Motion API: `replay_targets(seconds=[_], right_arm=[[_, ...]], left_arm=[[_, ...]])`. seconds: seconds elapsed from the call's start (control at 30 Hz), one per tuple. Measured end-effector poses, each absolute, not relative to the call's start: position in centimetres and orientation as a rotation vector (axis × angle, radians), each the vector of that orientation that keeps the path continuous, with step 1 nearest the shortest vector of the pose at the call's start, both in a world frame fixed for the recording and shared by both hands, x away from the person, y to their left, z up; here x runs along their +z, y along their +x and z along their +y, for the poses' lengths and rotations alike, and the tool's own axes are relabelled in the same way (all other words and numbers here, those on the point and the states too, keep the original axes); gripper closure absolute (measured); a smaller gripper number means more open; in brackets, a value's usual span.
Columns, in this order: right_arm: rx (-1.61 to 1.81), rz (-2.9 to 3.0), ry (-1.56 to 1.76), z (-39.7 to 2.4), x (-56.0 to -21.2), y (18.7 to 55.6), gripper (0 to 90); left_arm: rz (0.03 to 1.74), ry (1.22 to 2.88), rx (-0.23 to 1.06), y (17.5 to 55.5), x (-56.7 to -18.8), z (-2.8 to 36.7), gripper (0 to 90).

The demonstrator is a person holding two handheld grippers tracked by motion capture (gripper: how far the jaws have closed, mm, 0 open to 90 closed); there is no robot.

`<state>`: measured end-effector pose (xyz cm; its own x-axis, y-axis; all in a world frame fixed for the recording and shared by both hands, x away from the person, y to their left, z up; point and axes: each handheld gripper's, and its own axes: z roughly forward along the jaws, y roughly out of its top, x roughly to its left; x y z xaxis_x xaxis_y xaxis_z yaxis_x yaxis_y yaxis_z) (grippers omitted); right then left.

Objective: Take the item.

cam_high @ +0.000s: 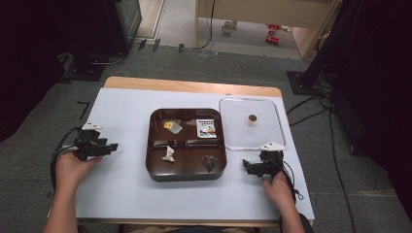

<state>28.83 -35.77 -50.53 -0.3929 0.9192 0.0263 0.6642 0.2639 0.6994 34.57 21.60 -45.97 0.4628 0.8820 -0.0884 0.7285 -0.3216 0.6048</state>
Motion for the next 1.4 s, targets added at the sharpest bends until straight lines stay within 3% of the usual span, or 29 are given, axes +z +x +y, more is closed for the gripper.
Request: replay_targets(seconds=[1.4], right_arm=[[0.901,2.153,1.436,-35.7,-50.5,28.8,0.0]], left_arm=[[1.049,2.123,0.233,33.8,-42.1,16.2,48.8]])
